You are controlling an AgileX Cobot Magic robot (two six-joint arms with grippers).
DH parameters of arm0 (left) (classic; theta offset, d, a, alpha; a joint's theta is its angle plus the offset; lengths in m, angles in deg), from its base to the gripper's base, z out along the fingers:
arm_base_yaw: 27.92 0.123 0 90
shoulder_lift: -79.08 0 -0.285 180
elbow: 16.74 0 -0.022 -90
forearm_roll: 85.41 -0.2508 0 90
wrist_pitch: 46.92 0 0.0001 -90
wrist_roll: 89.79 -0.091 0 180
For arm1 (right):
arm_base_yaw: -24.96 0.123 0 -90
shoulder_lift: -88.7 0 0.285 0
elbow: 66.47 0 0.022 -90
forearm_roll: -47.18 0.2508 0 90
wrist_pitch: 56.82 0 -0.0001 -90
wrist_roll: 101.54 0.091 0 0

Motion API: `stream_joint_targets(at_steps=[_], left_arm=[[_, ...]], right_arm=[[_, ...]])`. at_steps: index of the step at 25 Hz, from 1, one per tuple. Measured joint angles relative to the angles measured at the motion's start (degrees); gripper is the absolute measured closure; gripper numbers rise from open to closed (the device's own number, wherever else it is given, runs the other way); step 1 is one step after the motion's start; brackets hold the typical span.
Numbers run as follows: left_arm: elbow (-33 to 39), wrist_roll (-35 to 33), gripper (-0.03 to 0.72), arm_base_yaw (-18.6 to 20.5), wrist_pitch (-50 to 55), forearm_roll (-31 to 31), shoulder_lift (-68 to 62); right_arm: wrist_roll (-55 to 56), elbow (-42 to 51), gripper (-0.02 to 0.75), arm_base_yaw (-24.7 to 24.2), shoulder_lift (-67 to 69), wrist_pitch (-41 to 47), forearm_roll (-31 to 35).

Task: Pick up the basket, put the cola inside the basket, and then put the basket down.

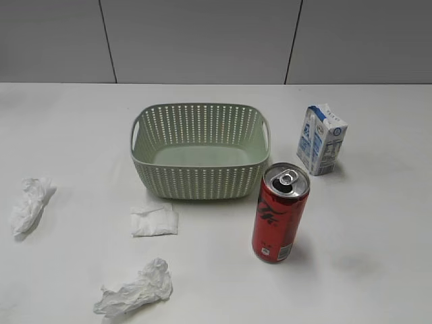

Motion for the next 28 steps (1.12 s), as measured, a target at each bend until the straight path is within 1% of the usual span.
stream_joint_targets(at_steps=[13, 18, 20, 28], left_arm=[[-0.05, 0.00, 0.099, 0.00, -0.18, -0.88, 0.00], [-1.04, 0.00, 0.099, 0.00, -4.00, -0.76, -0.50], [-1.16, 0.00, 0.099, 0.00, -6.86, 0.19, -2.24], [-1.31, 0.00, 0.099, 0.00, -22.33, 9.99, -16.02]], right_arm=[[0.00, 0.00, 0.164, 0.00, 0.00, 0.07, 0.05], [-0.04, 0.00, 0.164, 0.00, 0.00, 0.07, 0.05], [-0.04, 0.00, 0.164, 0.00, 0.00, 0.07, 0.05], [0.02, 0.00, 0.165, 0.00, 0.00, 0.01, 0.05]])
